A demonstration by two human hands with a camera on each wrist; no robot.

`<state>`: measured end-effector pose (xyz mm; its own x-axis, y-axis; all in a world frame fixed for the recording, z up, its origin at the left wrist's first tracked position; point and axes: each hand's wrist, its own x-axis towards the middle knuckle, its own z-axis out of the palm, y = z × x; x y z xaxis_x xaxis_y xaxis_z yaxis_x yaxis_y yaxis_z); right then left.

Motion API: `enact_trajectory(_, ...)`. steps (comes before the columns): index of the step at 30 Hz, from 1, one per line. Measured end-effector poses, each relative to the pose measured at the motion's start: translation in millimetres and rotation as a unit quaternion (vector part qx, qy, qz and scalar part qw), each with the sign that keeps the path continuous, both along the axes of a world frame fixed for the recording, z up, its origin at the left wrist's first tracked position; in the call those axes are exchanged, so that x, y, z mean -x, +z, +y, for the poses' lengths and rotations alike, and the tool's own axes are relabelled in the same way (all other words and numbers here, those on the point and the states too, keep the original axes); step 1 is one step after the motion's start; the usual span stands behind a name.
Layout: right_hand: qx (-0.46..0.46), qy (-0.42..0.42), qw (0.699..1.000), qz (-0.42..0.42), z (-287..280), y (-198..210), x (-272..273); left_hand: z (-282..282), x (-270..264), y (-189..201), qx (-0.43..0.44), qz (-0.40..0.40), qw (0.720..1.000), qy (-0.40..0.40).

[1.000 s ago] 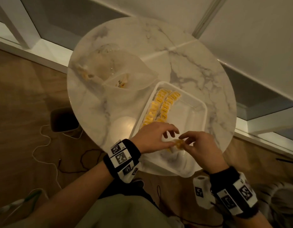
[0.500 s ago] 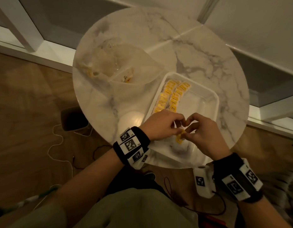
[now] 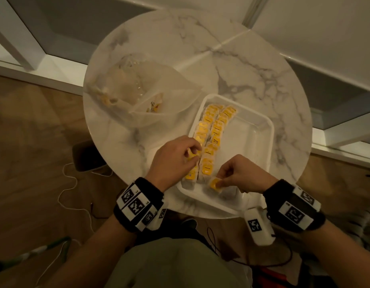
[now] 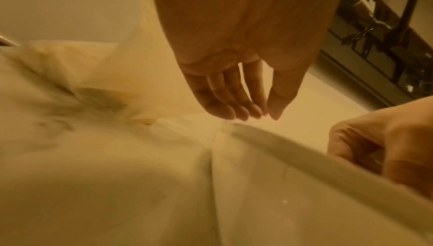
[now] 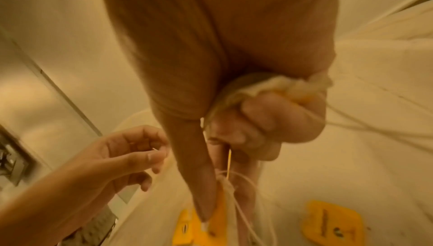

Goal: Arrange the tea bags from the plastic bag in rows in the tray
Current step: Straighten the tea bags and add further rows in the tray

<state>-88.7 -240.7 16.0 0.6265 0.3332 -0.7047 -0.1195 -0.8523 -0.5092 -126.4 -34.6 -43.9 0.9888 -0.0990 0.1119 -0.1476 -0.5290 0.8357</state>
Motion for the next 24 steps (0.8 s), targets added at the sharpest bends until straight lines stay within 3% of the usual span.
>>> enact_trajectory(7, 0.004, 0.063, 0.997, 0.044, 25.5, -18.6, -13.0, 10.5, 8.9, -15.8, -0.013, 0.082, 0.996, 0.028)
enact_trajectory(15, 0.087, 0.086, 0.985, -0.123, 30.2, -36.5, -17.3, 12.5, 7.6, -17.6, 0.026, 0.091, 0.995, 0.014)
enact_trajectory(24, 0.154, 0.078, 0.975, -0.140, 21.1, -37.9, -11.9, 14.7, 6.4, -19.7, 0.042, 0.095, 0.995, 0.004)
